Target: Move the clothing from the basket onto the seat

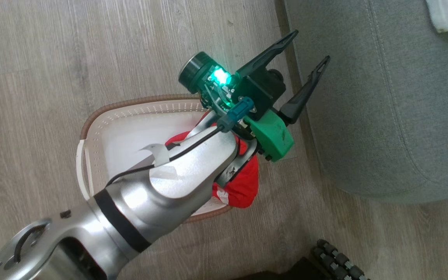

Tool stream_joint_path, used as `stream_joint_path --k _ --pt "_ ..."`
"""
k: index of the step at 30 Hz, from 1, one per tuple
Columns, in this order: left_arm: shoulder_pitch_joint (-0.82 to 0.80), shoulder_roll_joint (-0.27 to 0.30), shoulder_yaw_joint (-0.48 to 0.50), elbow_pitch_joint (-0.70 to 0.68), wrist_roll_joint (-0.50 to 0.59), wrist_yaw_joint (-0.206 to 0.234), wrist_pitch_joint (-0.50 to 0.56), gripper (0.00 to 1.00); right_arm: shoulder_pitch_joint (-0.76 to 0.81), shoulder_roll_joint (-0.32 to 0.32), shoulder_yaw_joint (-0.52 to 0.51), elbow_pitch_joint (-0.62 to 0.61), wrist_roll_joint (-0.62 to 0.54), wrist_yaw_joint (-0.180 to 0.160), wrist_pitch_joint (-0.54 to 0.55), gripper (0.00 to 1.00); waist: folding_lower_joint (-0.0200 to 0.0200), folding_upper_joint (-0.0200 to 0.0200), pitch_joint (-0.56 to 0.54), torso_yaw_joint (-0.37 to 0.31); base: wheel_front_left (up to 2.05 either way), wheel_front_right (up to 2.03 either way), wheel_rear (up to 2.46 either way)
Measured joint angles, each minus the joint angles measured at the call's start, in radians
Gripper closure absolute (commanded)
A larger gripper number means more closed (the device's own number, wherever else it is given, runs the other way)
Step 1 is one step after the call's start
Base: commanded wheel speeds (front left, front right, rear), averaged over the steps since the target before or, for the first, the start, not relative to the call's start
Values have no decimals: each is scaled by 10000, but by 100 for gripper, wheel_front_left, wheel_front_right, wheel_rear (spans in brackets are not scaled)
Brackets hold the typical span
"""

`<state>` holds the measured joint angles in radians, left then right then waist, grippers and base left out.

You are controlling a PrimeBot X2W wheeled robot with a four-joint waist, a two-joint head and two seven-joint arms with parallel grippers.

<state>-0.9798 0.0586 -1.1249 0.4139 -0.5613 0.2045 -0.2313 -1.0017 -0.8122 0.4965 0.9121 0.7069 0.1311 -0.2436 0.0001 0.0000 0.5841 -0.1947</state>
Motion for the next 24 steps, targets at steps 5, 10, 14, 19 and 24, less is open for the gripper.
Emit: stream_joint_path --k 5,10,14,19,24 --pt "-10 2 -232 40 -268 119 -81 0 -302 0 1241 522 842 0 1143 100 0 0 -16 50 0 0 0" --pt "-61 2 -305 113 -468 219 -155 0 -322 -90 2245 581 1778 0 2213 75 0 0 -114 118 0 0 0" --pt "-88 2 -328 167 -575 247 -165 0 -364 -155 2732 593 2197 0 2729 25 0 0 -233 142 0 0 0" --pt "-87 2 -357 213 -698 251 -167 0 -562 -259 3480 600 2596 0 2918 0 0 0 -565 148 0 0 0" --pt "-7 -4 -290 337 -771 232 -180 0 -833 -322 4188 579 2800 0 2980 0 0 0 -1109 99 0 0 0"
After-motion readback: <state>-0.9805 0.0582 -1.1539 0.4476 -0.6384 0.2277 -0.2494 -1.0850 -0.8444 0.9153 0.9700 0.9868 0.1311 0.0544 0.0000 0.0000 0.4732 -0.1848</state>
